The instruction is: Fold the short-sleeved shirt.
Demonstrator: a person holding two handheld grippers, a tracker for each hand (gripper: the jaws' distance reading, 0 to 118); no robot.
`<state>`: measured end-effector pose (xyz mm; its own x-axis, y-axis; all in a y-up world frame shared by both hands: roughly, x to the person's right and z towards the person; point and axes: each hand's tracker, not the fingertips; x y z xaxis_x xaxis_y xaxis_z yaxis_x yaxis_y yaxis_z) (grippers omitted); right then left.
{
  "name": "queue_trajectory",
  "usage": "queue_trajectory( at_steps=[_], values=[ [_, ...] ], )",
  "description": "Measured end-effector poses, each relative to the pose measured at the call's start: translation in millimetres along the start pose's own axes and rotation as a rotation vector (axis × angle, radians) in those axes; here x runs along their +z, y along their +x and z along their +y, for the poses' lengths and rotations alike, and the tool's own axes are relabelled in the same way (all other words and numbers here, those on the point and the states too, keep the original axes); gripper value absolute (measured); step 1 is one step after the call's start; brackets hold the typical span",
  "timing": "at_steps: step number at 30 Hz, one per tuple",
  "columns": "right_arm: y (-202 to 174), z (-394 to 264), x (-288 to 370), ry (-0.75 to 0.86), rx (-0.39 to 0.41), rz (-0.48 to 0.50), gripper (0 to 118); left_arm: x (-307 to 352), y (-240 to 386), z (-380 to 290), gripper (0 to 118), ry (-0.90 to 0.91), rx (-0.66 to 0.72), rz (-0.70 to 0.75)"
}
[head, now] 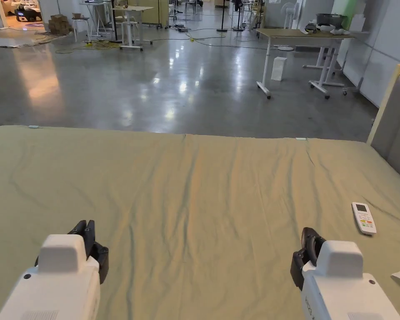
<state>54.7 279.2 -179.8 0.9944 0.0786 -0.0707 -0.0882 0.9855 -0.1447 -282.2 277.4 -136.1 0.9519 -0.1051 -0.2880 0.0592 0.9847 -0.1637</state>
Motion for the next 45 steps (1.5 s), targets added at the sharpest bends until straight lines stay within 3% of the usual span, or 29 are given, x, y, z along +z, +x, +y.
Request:
queue_trajectory(
  at_steps=[7, 10, 12, 15, 16, 19, 21, 25, 26, 32, 35, 39, 40, 42, 43, 45],
  values=[
    [-59.7, -86.4, 33.4, -0.237, 0.072, 0.184, 0, 0.2, -21.5, -46.0, 7, -0.181, 0.005, -0.06],
    [-93.6, -125.1, 38.1, -0.306, 0.138, 0.273, 0, 2.5, -24.0, -69.1, 7, -0.271, 0.036, -0.114],
    [-109.7, -145.4, 36.1, -0.321, 0.195, 0.274, 0, 3.2, -24.7, -82.2, 7, -0.327, 0.074, -0.146],
    [-117.3, -164.1, 26.0, -0.271, 0.289, 0.166, 0, -2.0, -26.1, -103.3, 7, -0.429, 0.137, -0.208],
    [-113.2, -174.0, 20.3, -0.349, 0.223, 0.139, 0, -3.8, -26.1, -108.9, 7, -0.456, 0.148, -0.235],
    [-103.0, -190.1, 7.4, -0.422, 0.208, 0.124, 0, -13.5, -24.5, -127.4, 9, -0.57, 0.178, -0.331],
    [-99.7, -193.1, 7.7, -0.378, 0.218, 0.133, 0, -20.3, -20.9, -130.5, 12, -0.659, 0.227, -0.399],
    [-97.1, -194.7, 8.6, -0.362, 0.218, 0.126, 0, -42.2, -24.4, -147.8, 65, -0.786, 0.398, -0.539],
    [-96.3, -195.9, 8.9, -0.361, 0.211, 0.125, 0, -48.2, -26.7, -152.9, 73, -0.802, 0.455, -0.596],
    [-93.6, -196.0, 9.2, -0.364, 0.18, 0.124, 0, -84.1, -18.3, -178.4, 90, -0.977, 0.706, -0.829],
    [-91.2, -195.4, 9.5, -0.365, 0.167, 0.129, 0, -96.4, -6.3, -204.7, 90, -1.105, 0.76, -0.905],
    [-87.4, -196.3, 9.7, -0.361, 0.146, 0.136, 0, -104.6, 3.4, -210.7, 88, -1.039, 0.83, -0.955],
    [-86.2, -197.1, 9.8, -0.359, 0.14, 0.138, 0, -105.3, 6.1, -212.5, 78, -1.041, 0.84, -0.952],
    [-85.6, -199.6, 10.0, -0.351, 0.142, 0.137, 0, -89.8, 24.4, -200.9, 46, -1.053, 0.778, -0.916],
    [-84.4, -200.7, 9.8, -0.347, 0.145, 0.13, 0, -87.1, 26.8, -202.4, 40, -1.034, 0.716, -0.886],
    [-80.7, -202.0, 9.6, -0.341, 0.131, 0.137, 0, -89.5, 19.2, -207.3, 33, -1.02, 0.782, -0.913]
  ],
)
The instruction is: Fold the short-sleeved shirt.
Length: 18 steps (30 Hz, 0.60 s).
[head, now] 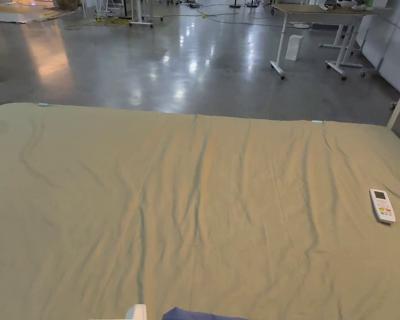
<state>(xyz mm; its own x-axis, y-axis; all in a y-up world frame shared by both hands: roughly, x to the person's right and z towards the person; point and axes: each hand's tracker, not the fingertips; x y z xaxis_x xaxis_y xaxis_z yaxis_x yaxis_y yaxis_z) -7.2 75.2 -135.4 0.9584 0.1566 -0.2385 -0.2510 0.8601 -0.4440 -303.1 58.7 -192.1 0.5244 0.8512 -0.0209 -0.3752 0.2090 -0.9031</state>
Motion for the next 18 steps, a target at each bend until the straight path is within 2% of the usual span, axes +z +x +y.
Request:
queue_trajectory(
  at_steps=[1, 3, 10, 13, 15, 16, 18],
  values=[
    [-0.3, 0.6, 1.2, 0.005, 0.002, 0.001, 0, 2.9, -2.8, 1.1, 28, 0.006, 0.063, -0.033],
    [0.3, -0.1, 2.7, 0.017, 0.006, 0.001, 0, 8.2, -0.3, -1.5, 23, 0.007, 0.07, -0.05],
    [7.1, 13.2, 9.9, 0.03, -0.001, -0.021, 0, 26.1, 15.1, 7.8, 21, 0.004, 0.063, -0.107],
    [18.4, 34.9, 17.7, 0.064, -0.043, -0.026, 0, 54.8, 56.6, 16.5, 21, 0.001, 0.079, -0.104],
    [30.1, 54.7, 20.6, 0.096, -0.066, -0.036, 0, 81.4, 63.0, 28.1, 21, 0.005, 0.048, -0.079],
    [35.8, 64.6, 21.4, 0.112, -0.067, -0.04, 0, 94.4, 23.0, 51.5, 21, 0.009, 0.029, -0.063],
    [47.8, 87.2, 21.2, 0.139, -0.063, -0.056, 0, 127.7, 15.3, 70.1, 21, 0.02, -0.017, -0.002]
  ],
)
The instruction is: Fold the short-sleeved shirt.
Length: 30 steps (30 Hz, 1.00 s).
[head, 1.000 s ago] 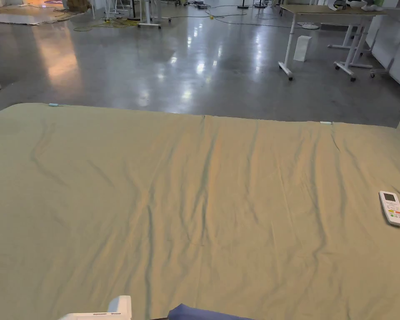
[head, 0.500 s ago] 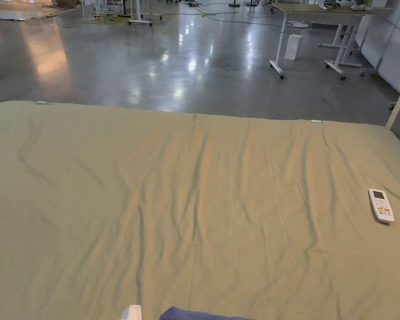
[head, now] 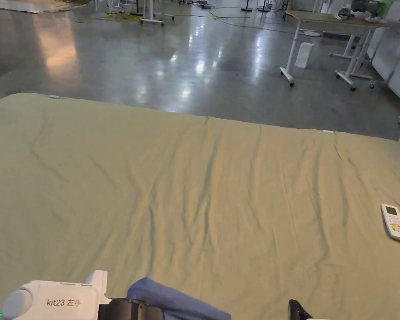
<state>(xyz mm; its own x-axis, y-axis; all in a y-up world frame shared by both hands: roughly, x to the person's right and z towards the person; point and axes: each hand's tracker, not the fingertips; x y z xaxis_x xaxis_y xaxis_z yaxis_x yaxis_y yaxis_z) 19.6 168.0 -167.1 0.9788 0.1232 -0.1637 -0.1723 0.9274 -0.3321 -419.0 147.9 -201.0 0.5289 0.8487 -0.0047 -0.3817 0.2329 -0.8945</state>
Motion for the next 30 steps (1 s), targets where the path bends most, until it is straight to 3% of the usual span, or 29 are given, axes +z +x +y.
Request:
queue_trajectory(
  at_steps=[5, 15, 23, 24, 28, 30],
  values=[
    [24.3, 53.5, -9.1, 0.078, 0.002, -0.044, 0, 92.9, -24.2, 44.7, 21, 0.044, -0.05, 0.171],
    [49.7, 109.1, -13.2, 0.19, 0.007, -0.117, 0, 257.1, -108.3, 117.8, 21, 0.088, -0.011, 0.518],
    [54.3, 94.6, -13.4, 0.155, 0.01, -0.143, 0, 300.8, -141.3, 143.4, 21, 0.062, 0.013, 0.682],
    [53.7, 92.4, -13.4, 0.149, 0.011, -0.143, 0, 299.8, -145.8, 145.5, 23, 0.046, 0.016, 0.715],
    [52.8, 83.3, -14.5, 0.136, 0.02, -0.147, 0, 289.8, -144.5, 139.5, 52, 0.033, -0.029, 0.9],
    [53.1, 81.2, -14.8, 0.126, 0.015, -0.142, 0, 279.7, -123.5, 130.5, 55, 0.034, -0.007, 0.965]
  ],
)
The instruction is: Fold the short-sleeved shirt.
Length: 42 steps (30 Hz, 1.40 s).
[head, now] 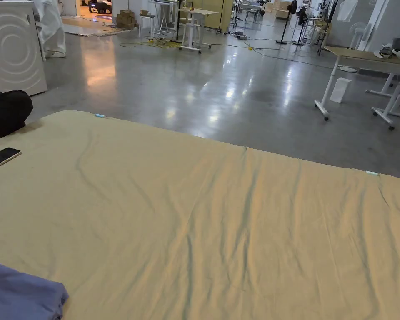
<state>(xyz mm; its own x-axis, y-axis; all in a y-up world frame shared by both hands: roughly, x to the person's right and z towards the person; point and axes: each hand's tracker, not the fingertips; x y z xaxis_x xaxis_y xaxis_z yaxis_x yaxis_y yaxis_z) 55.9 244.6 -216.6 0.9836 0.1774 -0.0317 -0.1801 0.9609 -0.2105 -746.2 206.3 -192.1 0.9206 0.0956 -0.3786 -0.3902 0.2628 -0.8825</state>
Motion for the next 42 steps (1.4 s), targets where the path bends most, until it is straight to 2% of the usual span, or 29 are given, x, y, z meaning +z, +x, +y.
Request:
queue_trajectory(
  at_steps=[6, 8, 10, 12, 16, 19, 20, 24, 25, 27, 31, 34, 42],
  values=[
    [-3.6, 3.2, 3.4, 0.006, 0.008, 0.011, 0, 11.3, -0.7, -4.5, 60, 0.138, 0.013, 0.218],
    [-5.7, 2.8, 2.6, 0.012, 0.011, 0.017, 0, 12.8, 12.9, -6.4, 60, 0.198, 0.052, 0.298],
    [-8.1, 1.7, 0.1, 0.009, 0.007, 0.024, 0, 14.3, 39.1, -13.6, 60, 0.289, 0.003, 0.361],
    [-10.5, 1.1, -1.1, 0.002, -0.004, 0.034, 0, 18.6, 76.2, -26.4, 60, 0.386, -0.072, 0.327],
    [-20.3, 7.2, -1.0, 0.026, 0.007, 0.035, 0, 21.6, 164.9, -53.4, 60, 0.537, -0.081, 0.253],
    [-22.1, 8.9, -10.7, 0.01, -0.049, 0.025, 0, 25.5, 237.7, -80.8, 60, 0.718, -0.119, 0.207],
    [-23.6, 10.9, -12.1, 0.013, -0.055, 0.027, 0, 19.0, 243.2, -74.0, 60, 0.764, -0.132, 0.189],
    [-28.2, 16.3, -19.2, 0.035, -0.044, 0.035, 0, 28.8, 323.9, -106.6, 59, 0.874, -0.174, 0.044],
    [-29.2, 21.2, -18.0, 0.055, -0.019, 0.036, 0, 32.9, 343.6, -116.4, 56, 0.906, -0.179, 0.013],
    [-27.6, 23.5, -19.1, 0.043, -0.037, 0.04, 0, 40.0, 375.0, -131.4, 49, 0.956, -0.217, -0.016],
    [-22.0, 24.6, -20.5, 0.043, -0.056, 0.034, 0, 43.5, 408.1, -144.0, 18, 1.01, -0.248, -0.021],
    [-18.5, 23.3, -18.1, 0.05, -0.039, 0.035, 0, 50.0, 420.7, -147.9, 7, 1.035, -0.264, -0.04],
    [-5.3, 16.2, -18.2, 0.049, -0.049, 0.027, 0, 59.1, 422.2, -148.9, 5, 1.059, -0.266, -0.052]
  ],
)
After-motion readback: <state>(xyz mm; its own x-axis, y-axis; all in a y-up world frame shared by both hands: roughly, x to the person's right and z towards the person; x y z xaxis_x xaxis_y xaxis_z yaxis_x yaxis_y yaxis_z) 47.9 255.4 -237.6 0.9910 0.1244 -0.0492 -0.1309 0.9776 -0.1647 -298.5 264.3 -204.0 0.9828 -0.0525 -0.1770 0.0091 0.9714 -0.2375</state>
